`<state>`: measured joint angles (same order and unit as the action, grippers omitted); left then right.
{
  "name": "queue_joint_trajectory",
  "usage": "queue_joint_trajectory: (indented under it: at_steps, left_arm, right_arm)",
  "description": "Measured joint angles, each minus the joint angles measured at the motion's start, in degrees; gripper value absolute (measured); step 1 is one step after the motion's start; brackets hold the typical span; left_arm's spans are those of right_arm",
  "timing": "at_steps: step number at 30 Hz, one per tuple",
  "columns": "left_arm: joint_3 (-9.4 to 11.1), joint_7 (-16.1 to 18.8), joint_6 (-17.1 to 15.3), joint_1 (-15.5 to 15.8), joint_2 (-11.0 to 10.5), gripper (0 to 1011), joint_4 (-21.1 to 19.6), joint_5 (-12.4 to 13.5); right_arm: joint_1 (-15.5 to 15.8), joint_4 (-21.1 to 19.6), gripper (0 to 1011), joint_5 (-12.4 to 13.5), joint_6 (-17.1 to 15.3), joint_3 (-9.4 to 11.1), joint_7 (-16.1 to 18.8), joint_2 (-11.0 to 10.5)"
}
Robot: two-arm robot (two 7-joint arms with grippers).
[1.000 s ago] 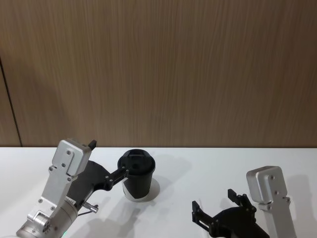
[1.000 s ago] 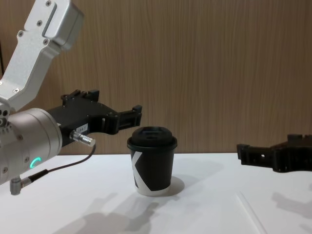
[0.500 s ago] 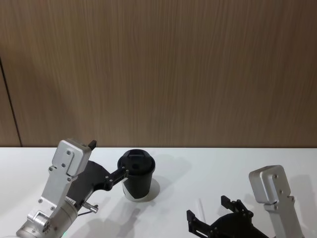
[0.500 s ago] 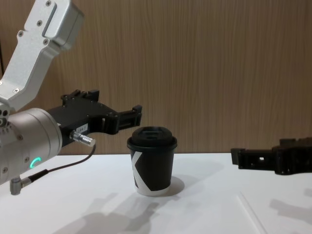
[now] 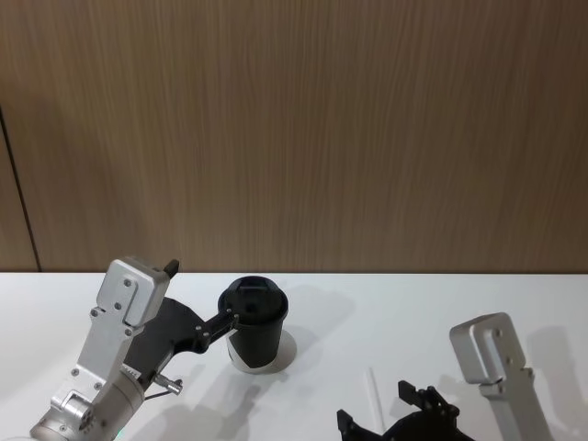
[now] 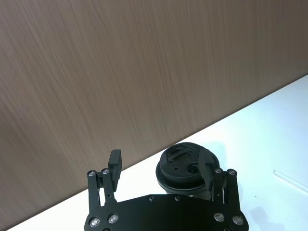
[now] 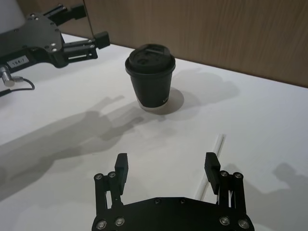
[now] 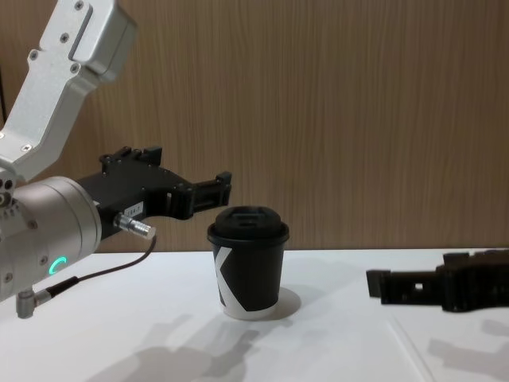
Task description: Pick up the straw with one hand, pass it to the other hand, and insert it into the cup.
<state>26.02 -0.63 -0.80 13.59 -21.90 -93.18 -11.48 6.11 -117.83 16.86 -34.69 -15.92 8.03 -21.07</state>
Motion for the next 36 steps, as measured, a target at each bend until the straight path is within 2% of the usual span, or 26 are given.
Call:
queue_joint_trajectory:
  at_steps: [18,24,36]
  left_arm:
    - [0.0,0.0,0.0,0.0,0.0,1003,0.0,0.0]
    - [0.0,0.0,0.0,0.0,0.0,1003,0.0,0.0]
    - [0.0,0.0,0.0,0.0,0.0,1003,0.0,0.0]
  right_arm:
    - [-0.3,2.3,1001,-3.9,-1.6,-2.4,-0.1,-1.2]
    - [0.0,2.7,1001,-4.2,-1.9,-2.5,-0.2,-0.9]
    - [1.3,3.2,1001,-3.8,-2.9,-1.6,-0.8,0.9]
